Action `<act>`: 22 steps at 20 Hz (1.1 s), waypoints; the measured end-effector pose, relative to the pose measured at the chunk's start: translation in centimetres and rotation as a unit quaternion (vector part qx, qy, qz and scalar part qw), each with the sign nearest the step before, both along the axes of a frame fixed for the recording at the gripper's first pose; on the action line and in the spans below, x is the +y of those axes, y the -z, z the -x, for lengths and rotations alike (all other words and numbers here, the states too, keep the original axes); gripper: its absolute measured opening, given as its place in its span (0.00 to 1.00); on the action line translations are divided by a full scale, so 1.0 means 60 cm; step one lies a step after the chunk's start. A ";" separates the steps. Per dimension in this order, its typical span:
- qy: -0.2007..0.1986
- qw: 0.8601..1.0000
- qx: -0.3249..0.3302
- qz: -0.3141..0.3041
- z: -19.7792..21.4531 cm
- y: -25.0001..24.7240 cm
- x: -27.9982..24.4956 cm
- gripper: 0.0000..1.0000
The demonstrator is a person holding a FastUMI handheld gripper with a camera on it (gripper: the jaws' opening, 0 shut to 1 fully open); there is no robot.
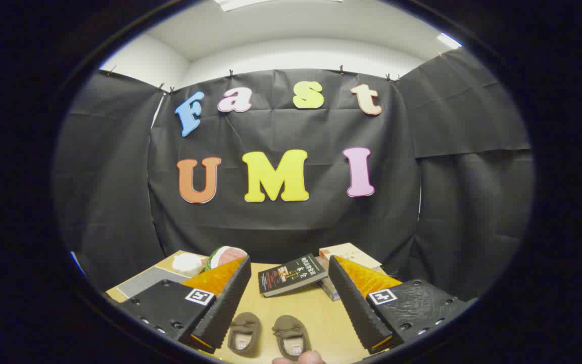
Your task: Open the storage box then place both shoes into the box .Put the left shoe in first, then the right shoe, with the right side of both shoes facing outward in a uniform manner.
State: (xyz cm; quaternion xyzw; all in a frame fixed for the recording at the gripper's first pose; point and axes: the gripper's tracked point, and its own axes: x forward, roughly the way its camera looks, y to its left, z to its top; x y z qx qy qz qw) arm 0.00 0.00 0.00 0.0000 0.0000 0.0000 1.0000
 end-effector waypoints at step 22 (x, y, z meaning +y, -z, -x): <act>-0.061 0.997 0.033 -0.018 -0.010 0.022 0.068 0.95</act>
